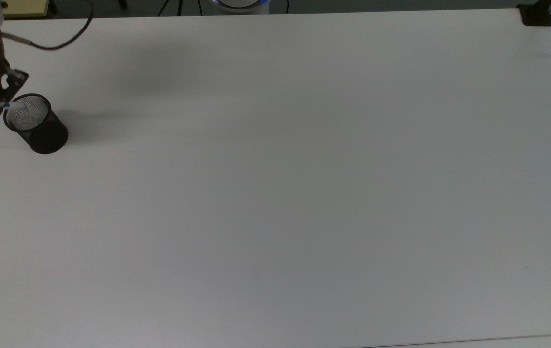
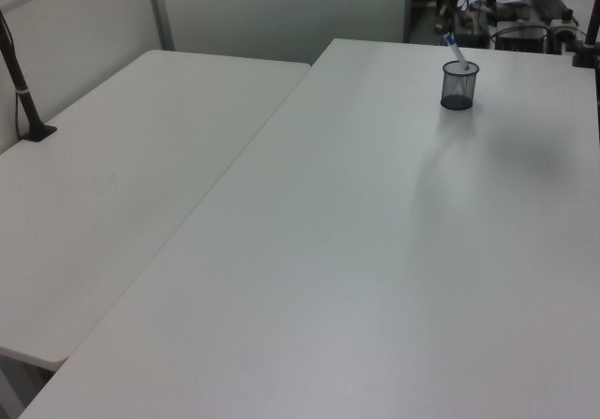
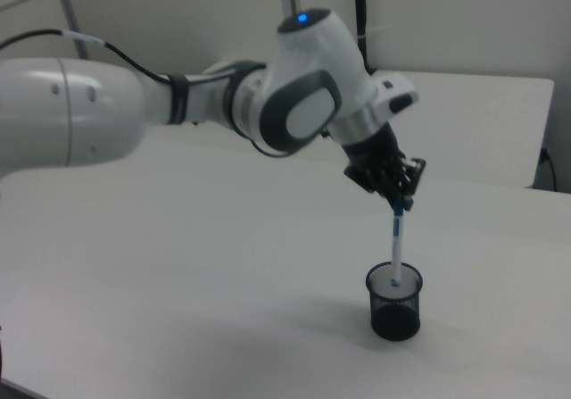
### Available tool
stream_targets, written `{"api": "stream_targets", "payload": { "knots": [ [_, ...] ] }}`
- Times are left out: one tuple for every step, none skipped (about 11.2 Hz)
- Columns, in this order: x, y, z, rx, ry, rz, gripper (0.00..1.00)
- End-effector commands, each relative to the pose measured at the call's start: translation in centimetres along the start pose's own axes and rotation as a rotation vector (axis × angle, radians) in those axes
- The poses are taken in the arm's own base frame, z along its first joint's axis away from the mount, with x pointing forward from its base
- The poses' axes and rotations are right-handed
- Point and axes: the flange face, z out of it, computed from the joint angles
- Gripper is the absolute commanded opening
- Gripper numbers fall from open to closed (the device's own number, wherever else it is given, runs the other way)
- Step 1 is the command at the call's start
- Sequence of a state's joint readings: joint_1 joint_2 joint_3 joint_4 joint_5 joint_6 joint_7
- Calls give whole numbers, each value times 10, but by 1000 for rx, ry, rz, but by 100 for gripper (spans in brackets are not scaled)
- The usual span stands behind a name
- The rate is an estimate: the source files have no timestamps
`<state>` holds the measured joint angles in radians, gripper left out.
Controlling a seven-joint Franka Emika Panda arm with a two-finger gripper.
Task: Remove the marker
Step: 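Lift the marker straight up out of the mesh cup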
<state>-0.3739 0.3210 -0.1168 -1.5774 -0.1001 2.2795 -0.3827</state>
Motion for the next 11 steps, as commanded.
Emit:
{"api": "stream_targets", "payload": {
  "knots": [
    [27,-46,-56,52,9,32,10],
    [35,-74,-63,71,4,39,10],
    [38,-104,-69,95,-32,31,10],
    [40,-139,-75,121,-82,26,10],
    [39,-170,-83,136,-122,57,10],
    [37,-204,-84,148,-163,68,10],
    [34,-232,-83,154,-205,55,10],
    [29,-252,-79,157,-248,46,10],
    [25,-274,-75,160,-286,14,10],
    [19,-290,-69,162,-314,-10,11],
    [10,-300,-56,157,-351,-31,11]
  ]
}}
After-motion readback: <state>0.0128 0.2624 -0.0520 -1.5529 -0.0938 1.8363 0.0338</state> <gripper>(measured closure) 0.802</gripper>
